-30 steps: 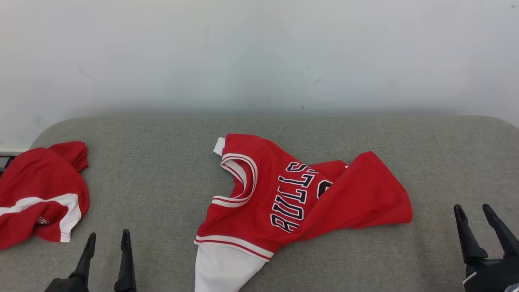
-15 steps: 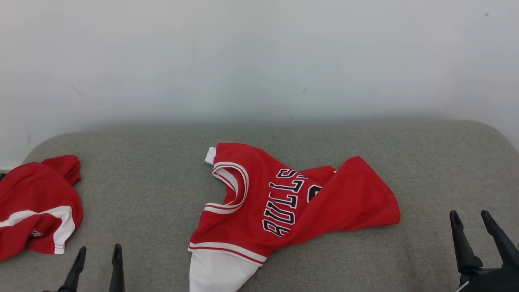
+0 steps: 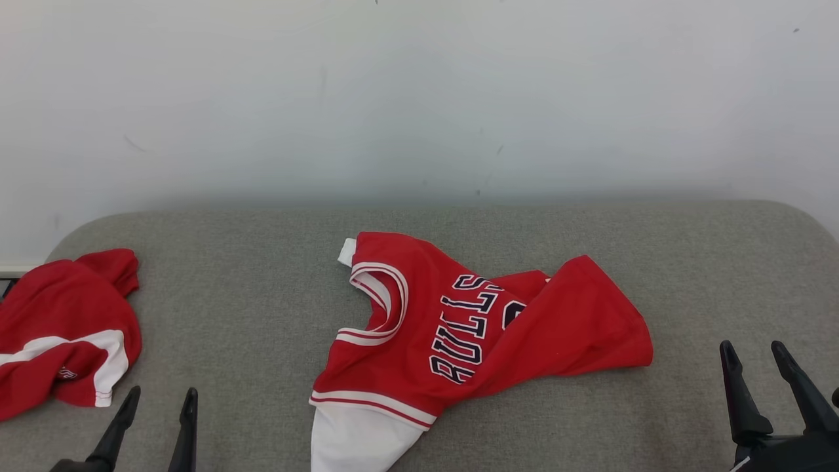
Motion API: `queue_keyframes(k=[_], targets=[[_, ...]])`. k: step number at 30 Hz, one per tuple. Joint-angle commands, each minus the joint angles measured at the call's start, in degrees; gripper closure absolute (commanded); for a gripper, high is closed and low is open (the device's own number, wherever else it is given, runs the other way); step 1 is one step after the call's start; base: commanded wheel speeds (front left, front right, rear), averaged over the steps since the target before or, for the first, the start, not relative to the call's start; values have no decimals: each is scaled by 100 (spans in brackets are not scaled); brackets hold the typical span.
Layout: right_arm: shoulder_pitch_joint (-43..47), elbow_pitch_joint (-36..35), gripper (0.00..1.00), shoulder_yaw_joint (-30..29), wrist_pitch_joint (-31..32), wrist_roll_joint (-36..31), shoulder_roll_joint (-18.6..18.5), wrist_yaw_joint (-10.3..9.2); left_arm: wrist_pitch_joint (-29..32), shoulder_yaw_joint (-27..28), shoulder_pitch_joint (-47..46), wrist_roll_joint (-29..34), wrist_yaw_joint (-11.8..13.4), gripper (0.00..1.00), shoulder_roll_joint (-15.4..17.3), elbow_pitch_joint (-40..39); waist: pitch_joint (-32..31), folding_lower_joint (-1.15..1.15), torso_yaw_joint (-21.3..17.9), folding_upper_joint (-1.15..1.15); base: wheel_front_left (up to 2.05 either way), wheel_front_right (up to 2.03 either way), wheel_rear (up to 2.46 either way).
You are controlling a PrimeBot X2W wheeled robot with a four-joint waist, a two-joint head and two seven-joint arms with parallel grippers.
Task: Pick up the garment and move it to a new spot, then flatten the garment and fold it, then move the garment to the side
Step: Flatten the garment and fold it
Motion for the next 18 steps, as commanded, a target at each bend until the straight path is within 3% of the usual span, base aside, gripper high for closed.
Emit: queue_keyframes(k=[1,18], targets=[[27,-47,0,-7,29,-60,-1,-2,9,10,-59,-36,-42,0,78,-8,2,0,-5,0,0,0,0],[97,-350,0,-63,419,-56,-1,-2,108,-84,-113,-151,-49,0,133,-52,59,0,31,0,0,0,0]])
